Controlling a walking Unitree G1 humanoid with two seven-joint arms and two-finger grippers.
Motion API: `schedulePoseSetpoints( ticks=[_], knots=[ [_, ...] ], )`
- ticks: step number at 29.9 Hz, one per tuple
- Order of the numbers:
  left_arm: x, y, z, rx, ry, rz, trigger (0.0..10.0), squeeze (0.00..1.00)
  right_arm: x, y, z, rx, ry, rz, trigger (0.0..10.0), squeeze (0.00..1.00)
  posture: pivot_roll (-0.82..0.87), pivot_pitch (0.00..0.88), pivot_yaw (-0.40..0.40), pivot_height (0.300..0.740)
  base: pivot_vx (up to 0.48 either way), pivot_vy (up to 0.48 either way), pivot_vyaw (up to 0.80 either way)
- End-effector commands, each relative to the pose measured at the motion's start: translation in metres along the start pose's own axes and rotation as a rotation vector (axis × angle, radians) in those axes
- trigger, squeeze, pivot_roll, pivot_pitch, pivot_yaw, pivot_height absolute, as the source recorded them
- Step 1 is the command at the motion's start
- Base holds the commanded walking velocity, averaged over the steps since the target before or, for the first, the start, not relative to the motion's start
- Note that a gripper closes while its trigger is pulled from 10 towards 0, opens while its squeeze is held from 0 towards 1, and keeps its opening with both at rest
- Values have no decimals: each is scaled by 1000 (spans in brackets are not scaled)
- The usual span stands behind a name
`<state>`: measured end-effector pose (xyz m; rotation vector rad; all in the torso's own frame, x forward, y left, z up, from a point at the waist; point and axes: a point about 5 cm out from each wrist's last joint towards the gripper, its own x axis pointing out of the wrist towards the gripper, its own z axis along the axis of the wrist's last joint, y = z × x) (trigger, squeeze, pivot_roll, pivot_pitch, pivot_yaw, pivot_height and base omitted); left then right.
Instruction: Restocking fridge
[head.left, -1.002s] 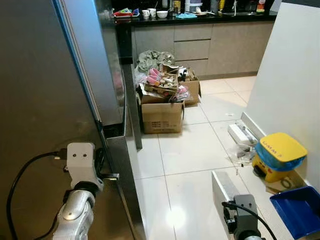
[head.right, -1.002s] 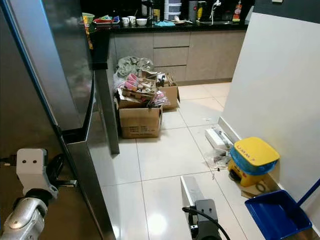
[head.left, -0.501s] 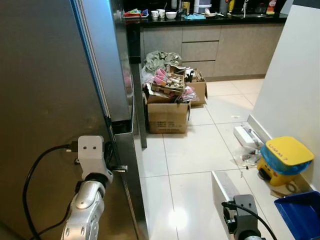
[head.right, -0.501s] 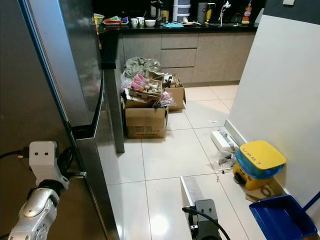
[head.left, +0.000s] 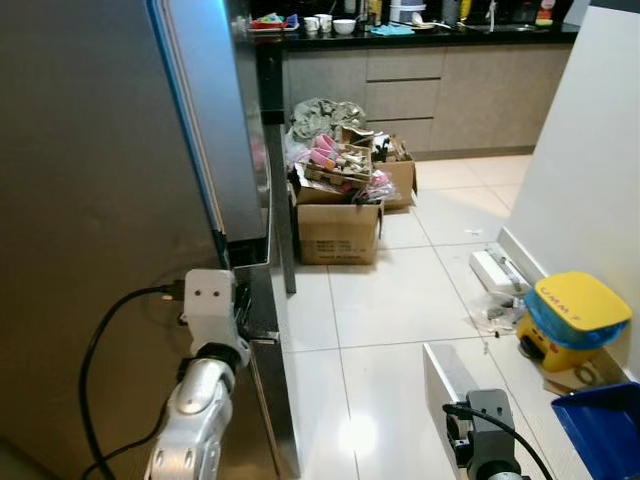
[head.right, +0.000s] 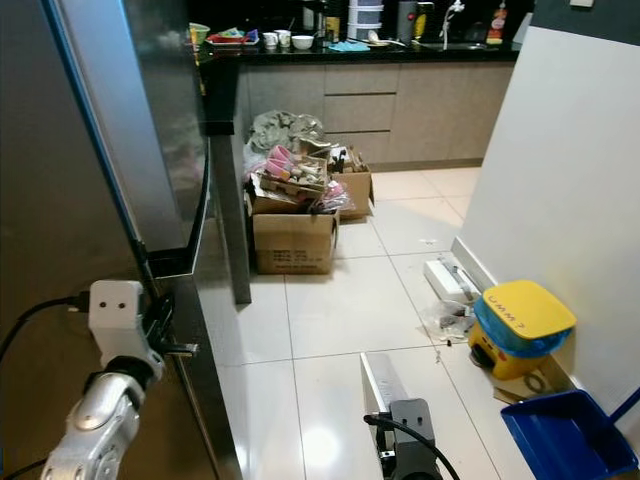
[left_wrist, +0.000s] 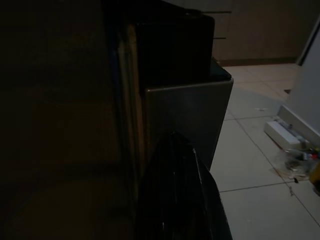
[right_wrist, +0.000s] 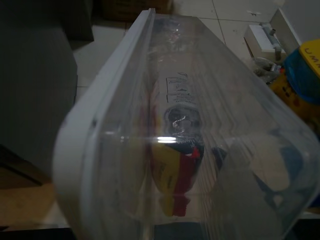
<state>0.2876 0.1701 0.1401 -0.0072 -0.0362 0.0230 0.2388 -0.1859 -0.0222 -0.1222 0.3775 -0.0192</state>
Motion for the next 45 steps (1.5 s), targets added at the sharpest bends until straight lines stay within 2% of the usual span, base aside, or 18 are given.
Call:
schedulePoseSetpoints(
  ticks=[1,5,9,14,31,35,43,45],
  knots=[
    [6,10,2,5,0,86,10000,0,-1,0,1,2,-15,-6,10000,0,-69,53,2,740,0,0,0],
    [8,14,0,35,17,117,10000,0,-1,0,1,3,-15,-9,10000,0,-72,54,3,740,0,0,0],
    [6,31,-4,78,39,171,10000,0,-3,-2,-2,3,-11,-14,10000,0,-69,59,3,740,0,0,0],
    [8,37,-3,82,38,189,10000,0,-3,-1,-2,3,-9,-12,10000,0,-66,59,3,740,0,0,0],
    [17,11,-5,4,57,71,10000,0,-3,0,-2,5,-10,-12,10000,0,-66,67,1,740,0,0,0],
    [18,-4,-2,-32,66,-26,10000,0,-3,1,-1,7,-12,-11,10000,0,-68,69,4,740,0,0,0],
    [19,-7,-1,-33,62,-45,10000,0,-2,2,-1,11,-11,-13,10000,0,-67,70,8,740,0,0,0],
    [22,-4,0,-25,53,-11,10000,0,-2,2,-1,12,-10,-13,10000,0,-67,71,8,740,0,0,0]
  ],
)
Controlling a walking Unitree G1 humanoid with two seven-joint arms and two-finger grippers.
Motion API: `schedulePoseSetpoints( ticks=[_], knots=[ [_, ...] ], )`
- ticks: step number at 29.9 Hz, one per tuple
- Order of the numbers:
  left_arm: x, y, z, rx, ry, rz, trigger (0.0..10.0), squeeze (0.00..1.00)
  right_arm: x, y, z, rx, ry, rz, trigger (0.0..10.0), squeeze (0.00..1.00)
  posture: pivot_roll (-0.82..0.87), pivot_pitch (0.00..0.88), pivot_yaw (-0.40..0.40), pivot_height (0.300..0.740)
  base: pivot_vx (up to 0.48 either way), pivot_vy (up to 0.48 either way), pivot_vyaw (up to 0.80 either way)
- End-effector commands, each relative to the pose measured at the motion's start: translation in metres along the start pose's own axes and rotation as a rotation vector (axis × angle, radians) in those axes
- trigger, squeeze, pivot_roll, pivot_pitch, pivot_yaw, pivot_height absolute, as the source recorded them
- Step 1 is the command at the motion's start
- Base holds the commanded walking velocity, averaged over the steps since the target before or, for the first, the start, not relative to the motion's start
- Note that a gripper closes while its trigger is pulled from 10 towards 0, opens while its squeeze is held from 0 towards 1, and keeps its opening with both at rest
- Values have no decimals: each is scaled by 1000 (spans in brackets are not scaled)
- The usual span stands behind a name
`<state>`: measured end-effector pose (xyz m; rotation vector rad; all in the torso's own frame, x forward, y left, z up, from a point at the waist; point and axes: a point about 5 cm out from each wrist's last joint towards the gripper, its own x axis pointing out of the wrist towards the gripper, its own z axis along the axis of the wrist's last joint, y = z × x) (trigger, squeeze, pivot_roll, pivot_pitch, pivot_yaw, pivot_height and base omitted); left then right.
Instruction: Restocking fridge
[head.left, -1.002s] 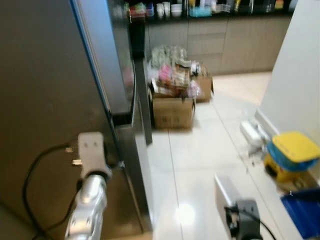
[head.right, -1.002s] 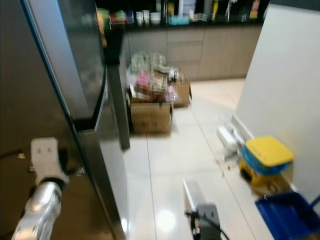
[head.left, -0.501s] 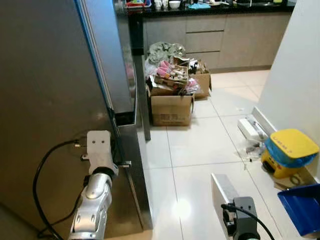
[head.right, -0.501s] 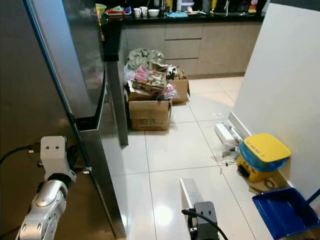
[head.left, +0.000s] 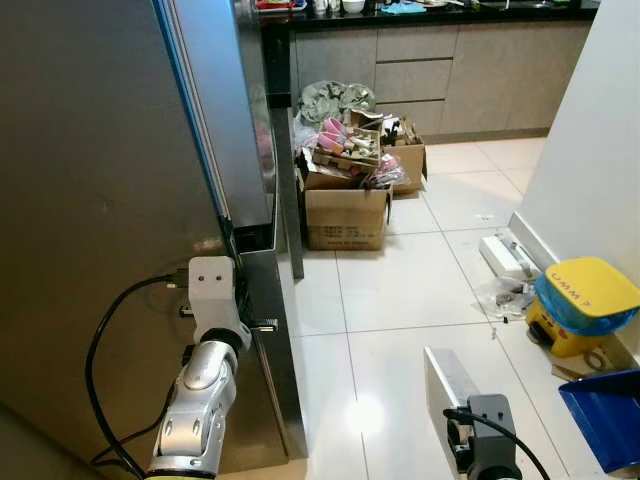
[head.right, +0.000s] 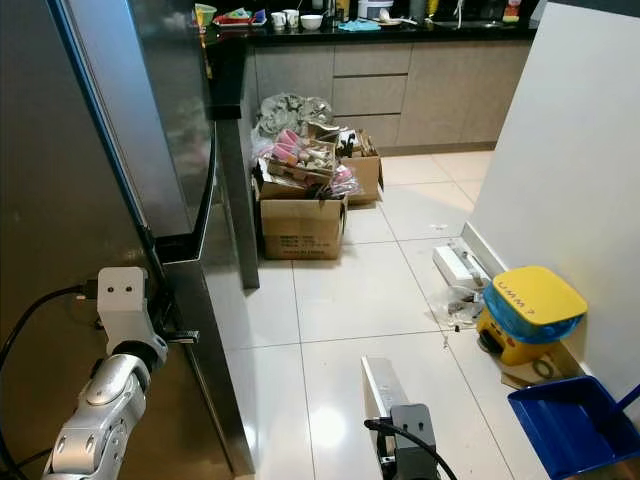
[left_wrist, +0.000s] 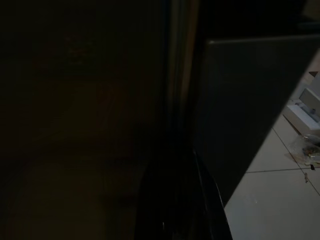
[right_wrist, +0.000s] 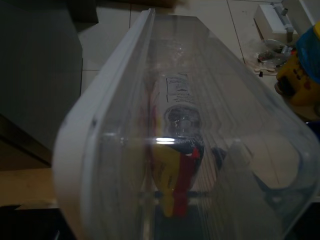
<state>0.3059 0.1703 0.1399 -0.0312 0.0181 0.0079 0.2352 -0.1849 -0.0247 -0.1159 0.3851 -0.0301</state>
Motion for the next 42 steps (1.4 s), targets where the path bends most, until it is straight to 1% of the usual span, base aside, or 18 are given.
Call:
schedulePoseSetpoints(
  ticks=[1,5,7,11,14,15,17,18,21,22,23,24,25,29,30,31,32,42],
  knots=[
    [6,-3,2,3,-10,28,10000,0,0,1,2,4,-18,-4,10000,0,-68,72,9,740,0,0,0],
    [13,-4,8,13,-36,69,10000,0,0,2,3,6,-21,-4,10000,0,-70,73,10,740,0,0,0],
    [15,-5,9,14,-39,68,10000,0,0,2,3,6,-21,-5,10000,0,-71,73,11,740,0,0,0],
    [19,-14,10,27,-31,39,10000,0,0,2,2,8,-22,-7,10000,0,-75,77,15,740,0,0,0],
    [20,-18,9,11,-22,26,10000,0,-1,2,1,10,-18,-10,10000,0,-75,79,16,740,0,0,0],
    [20,-19,9,12,-23,24,9255,0,-1,3,1,10,-18,-10,10000,0,-75,79,17,740,0,0,0],
    [20,-19,9,17,-25,25,9137,0,-2,3,1,11,-17,-10,10000,0,-76,80,18,740,0,0,0],
    [20,-19,7,28,-22,31,10000,0,-2,3,1,11,-17,-11,10000,0,-76,80,18,740,0,0,0],
    [20,-19,6,35,-21,34,10000,0,-2,3,1,11,-17,-11,10000,0,-76,80,18,740,0,0,0],
    [20,-19,6,37,-21,35,8510,0,-2,3,1,11,-17,-11,10000,0,-76,80,18,740,0,0,0],
    [20,-19,6,37,-21,35,8510,0,-2,3,1,11,-17,-11,10000,0,-76,80,18,740,0,0,0],
    [20,-19,6,29,-30,30,4588,0,-2,3,1,11,-17,-11,10000,0,-75,78,17,740,0,0,0],
    [19,-19,6,31,-43,29,0,0,-1,3,1,10,-18,-11,10000,0,-75,78,17,740,0,0,0],
    [18,-20,6,31,-37,29,0,0,-1,3,1,10,-19,-10,10000,0,-75,78,17,740,0,0,0],
    [18,-20,5,43,-33,29,10000,639,-1,3,1,9,-19,-10,10000,0,-76,72,16,740,0,0,0],
    [18,-21,4,52,-30,30,10000,639,-1,2,2,9,-19,-10,10000,0,-76,72,16,740,0,0,0],
    [18,-21,4,44,-29,24,10000,1000,-1,2,2,9,-20,-10,10000,0,-77,71,16,740,0,0,0],
    [19,-21,4,25,-35,10,10000,1000,0,2,3,8,-22,-9,10000,0,-78,69,16,740,0,0,0]
  ],
)
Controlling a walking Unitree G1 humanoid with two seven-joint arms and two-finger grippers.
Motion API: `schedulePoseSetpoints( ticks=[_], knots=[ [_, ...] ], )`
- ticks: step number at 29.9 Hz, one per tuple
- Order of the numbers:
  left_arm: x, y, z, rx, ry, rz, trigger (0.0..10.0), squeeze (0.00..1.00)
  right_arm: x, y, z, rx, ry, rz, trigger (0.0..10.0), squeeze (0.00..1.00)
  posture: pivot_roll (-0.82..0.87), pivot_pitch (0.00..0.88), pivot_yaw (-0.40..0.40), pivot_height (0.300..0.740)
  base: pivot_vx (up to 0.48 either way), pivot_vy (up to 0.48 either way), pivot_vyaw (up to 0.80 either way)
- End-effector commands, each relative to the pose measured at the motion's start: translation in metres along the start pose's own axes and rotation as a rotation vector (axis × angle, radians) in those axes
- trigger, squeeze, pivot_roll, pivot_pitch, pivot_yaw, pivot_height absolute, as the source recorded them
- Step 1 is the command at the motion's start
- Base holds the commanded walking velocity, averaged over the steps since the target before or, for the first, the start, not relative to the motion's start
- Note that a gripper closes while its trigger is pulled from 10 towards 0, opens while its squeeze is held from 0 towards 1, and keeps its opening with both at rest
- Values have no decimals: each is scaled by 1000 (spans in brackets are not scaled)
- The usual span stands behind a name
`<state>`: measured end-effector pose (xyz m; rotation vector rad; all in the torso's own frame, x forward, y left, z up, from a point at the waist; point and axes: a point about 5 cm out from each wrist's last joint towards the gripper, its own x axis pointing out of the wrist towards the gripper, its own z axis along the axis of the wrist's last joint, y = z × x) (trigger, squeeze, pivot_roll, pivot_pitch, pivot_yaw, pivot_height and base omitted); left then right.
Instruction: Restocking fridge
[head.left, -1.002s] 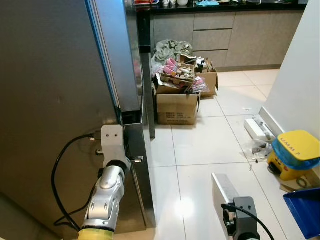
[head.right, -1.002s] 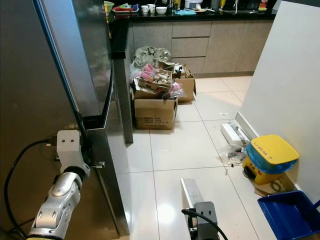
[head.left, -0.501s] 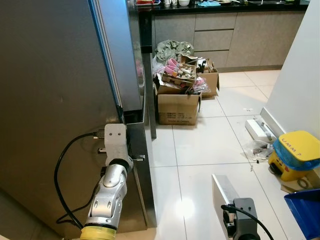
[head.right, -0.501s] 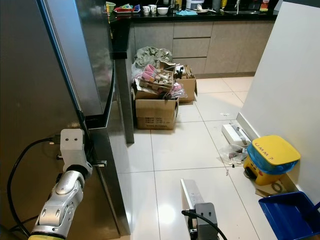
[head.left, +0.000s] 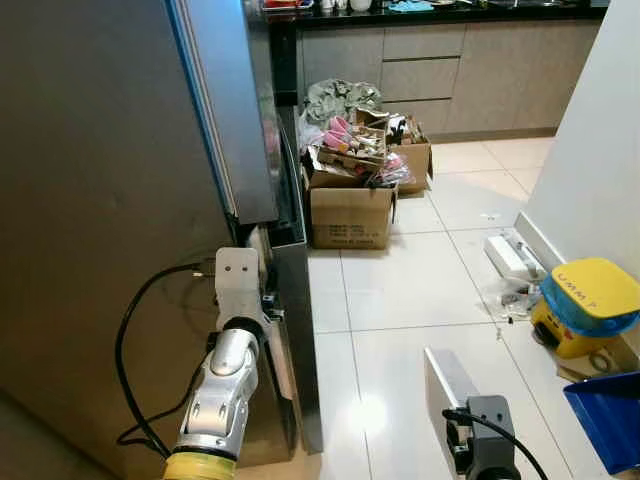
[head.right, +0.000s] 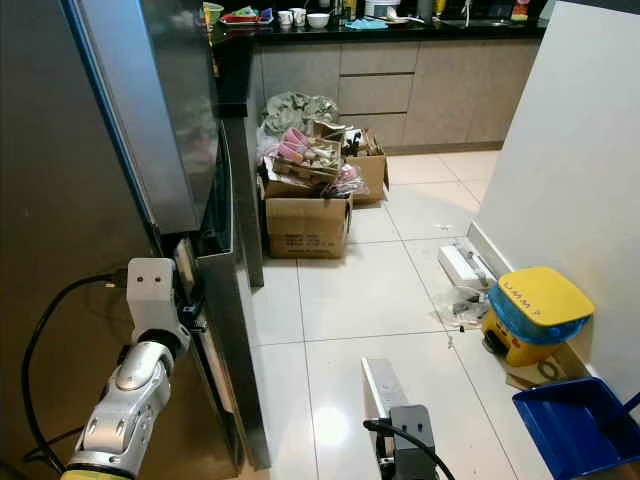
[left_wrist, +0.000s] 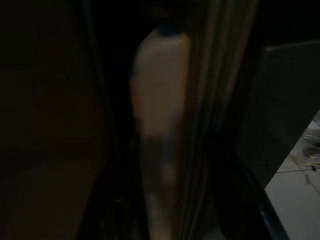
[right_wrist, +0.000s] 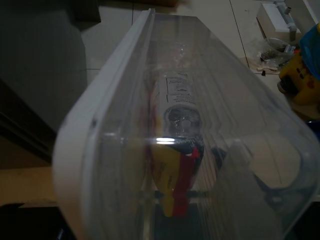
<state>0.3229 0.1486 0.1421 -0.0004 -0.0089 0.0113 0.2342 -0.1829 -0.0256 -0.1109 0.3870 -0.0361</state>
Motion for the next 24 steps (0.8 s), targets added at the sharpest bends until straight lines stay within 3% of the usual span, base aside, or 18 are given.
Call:
schedulePoseSetpoints(
  ticks=[1,7,8,11,13,16,18,19,21,22,23,24],
  knots=[
    [3,1,2,-6,-8,7,10000,1000,1,0,4,2,-25,-4,10000,0,-78,69,16,740,0,0,0],
    [6,-9,3,-26,2,-45,10000,1000,1,0,4,1,-26,-3,10000,0,-77,64,15,740,0,0,0],
    [10,-26,5,-39,9,-125,10000,0,1,0,5,1,-27,-4,10000,0,-77,65,15,740,0,0,0],
    [12,-53,10,-59,9,-258,10000,0,2,0,5,2,-28,-6,10000,0,-87,67,17,740,0,0,0],
    [12,-60,12,-65,8,-291,10000,0,2,0,5,2,-29,-7,10000,0,-87,67,17,740,0,0,0],
    [10,-93,20,-83,-9,-430,10000,0,1,0,5,3,-31,-11,10000,0,-98,69,19,740,0,0,0],
    [7,-123,26,-110,-17,-523,10000,0,0,-1,4,2,-30,-13,10000,0,-103,71,21,740,0,0,0],
    [7,-123,26,-110,-17,-523,10000,0,0,-1,4,2,-30,-13,10000,0,-103,71,21,740,0,0,0],
    [-5,-170,38,-192,-14,-697,10000,0,-1,-3,3,-1,-28,-16,10000,0,-106,71,22,740,0,0,0],
    [-5,-170,38,-192,-14,-697,10000,0,-1,-3,3,-1,-28,-16,10000,0,-106,71,22,740,0,0,0],
    [-16,-191,47,-269,-12,-821,10000,0,-1,-3,3,-1,-28,-17,10000,0,-110,72,20,740,0,0,0],
    [-16,-191,47,-269,-12,-821,10000,0,-1,-3,3,-1,-28,-17,10000,0,-110,72,20,740,0,0,0]
  ],
)
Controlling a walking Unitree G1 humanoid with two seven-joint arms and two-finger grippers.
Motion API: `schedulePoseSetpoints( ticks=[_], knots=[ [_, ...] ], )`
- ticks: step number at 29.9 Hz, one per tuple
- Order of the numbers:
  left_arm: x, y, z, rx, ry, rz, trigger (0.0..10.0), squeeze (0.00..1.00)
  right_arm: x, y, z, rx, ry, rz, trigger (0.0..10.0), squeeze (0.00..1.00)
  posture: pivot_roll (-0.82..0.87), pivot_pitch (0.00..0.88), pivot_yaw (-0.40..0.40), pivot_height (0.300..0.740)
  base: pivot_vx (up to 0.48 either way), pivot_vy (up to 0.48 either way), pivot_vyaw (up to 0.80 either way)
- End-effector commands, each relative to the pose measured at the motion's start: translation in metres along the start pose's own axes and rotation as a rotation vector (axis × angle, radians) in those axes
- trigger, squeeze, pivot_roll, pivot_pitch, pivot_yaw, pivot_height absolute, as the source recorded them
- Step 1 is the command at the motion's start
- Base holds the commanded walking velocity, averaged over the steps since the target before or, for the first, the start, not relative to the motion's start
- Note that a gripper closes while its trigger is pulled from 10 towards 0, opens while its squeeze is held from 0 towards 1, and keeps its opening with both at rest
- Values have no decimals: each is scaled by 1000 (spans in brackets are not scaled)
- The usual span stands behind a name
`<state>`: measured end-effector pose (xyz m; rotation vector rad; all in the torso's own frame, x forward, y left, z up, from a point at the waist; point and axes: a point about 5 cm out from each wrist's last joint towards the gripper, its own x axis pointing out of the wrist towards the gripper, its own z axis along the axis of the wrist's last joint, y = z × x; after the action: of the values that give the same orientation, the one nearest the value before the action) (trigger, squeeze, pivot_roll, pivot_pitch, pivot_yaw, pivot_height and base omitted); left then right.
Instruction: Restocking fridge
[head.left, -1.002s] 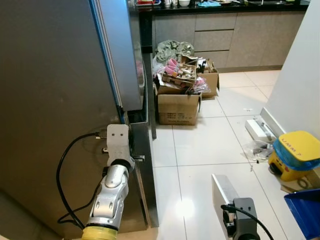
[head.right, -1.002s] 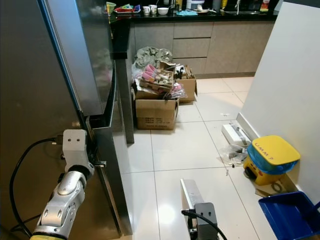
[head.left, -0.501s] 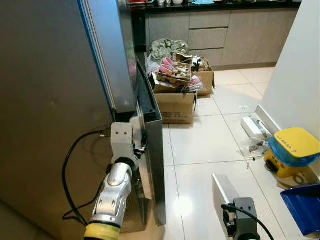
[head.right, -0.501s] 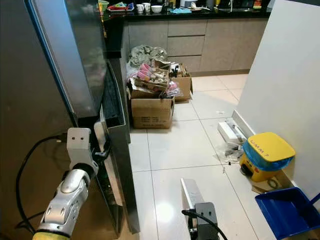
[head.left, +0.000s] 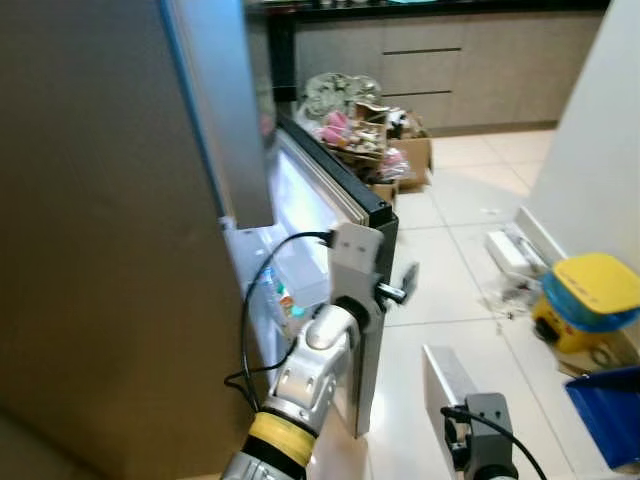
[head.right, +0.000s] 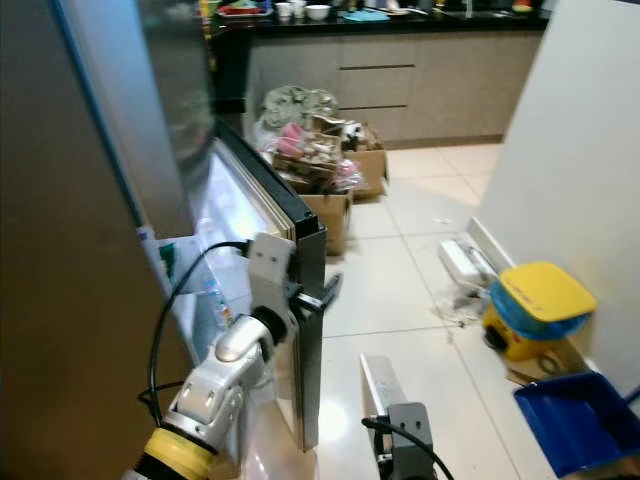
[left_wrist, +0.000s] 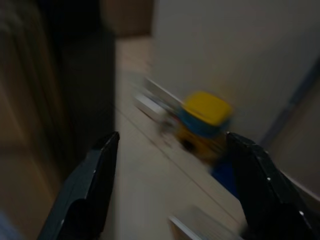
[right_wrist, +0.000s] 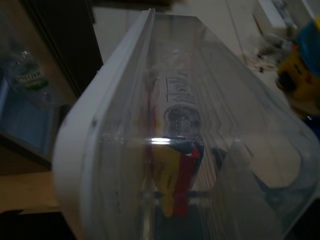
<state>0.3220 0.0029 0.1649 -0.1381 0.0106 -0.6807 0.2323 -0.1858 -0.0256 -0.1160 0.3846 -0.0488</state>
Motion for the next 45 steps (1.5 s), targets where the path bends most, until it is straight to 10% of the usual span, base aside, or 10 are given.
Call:
schedulePoseSetpoints(
  ticks=[1,6,13,23,30,45],
  knots=[
    [22,-63,22,-157,-74,-225,10000,0,0,0,4,1,-26,-4,10000,0,-111,72,20,740,0,0,0],
    [19,-84,33,-193,-93,-358,10000,0,0,2,5,10,-30,-9,10000,0,-115,79,25,740,0,0,0],
    [-22,-9,-3,73,14,-110,10000,0,0,18,17,-5,-88,109,10000,0,-80,100,32,740,0,0,0],
    [-151,70,-60,156,334,159,10000,0,-11,48,72,-120,-238,565,10000,0,-56,124,25,740,0,0,0],
    [-188,84,-66,154,400,302,10000,0,-8,57,114,-172,-311,768,10000,0,-37,124,30,740,0,0,0],
    [-244,104,-74,232,502,588,10000,0,49,58,194,-195,-407,671,10000,0,86,141,77,740,0,0,0]
  ],
)
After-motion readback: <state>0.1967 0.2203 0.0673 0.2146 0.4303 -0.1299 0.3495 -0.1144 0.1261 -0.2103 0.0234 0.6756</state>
